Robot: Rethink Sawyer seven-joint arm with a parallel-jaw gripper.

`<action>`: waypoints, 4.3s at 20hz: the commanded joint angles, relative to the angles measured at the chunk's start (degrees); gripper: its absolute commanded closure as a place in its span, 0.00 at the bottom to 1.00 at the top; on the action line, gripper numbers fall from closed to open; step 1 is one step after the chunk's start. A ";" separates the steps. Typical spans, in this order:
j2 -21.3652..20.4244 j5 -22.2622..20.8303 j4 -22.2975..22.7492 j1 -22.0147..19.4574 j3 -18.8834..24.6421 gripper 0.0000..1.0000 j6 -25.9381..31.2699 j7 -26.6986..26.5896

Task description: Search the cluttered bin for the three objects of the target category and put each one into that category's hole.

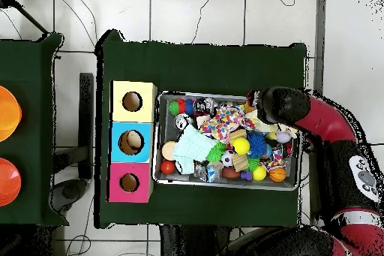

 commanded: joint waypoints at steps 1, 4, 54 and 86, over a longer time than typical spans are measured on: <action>0.74 -2.66 5.85 -1.47 4.74 0.00 -3.55 -0.85; 0.11 -2.60 6.89 -1.48 4.57 0.00 -3.95 -0.48; -0.26 -3.44 12.04 -2.61 4.31 0.00 -9.76 1.03; 0.31 -3.69 11.27 -2.43 4.03 0.00 -10.30 0.41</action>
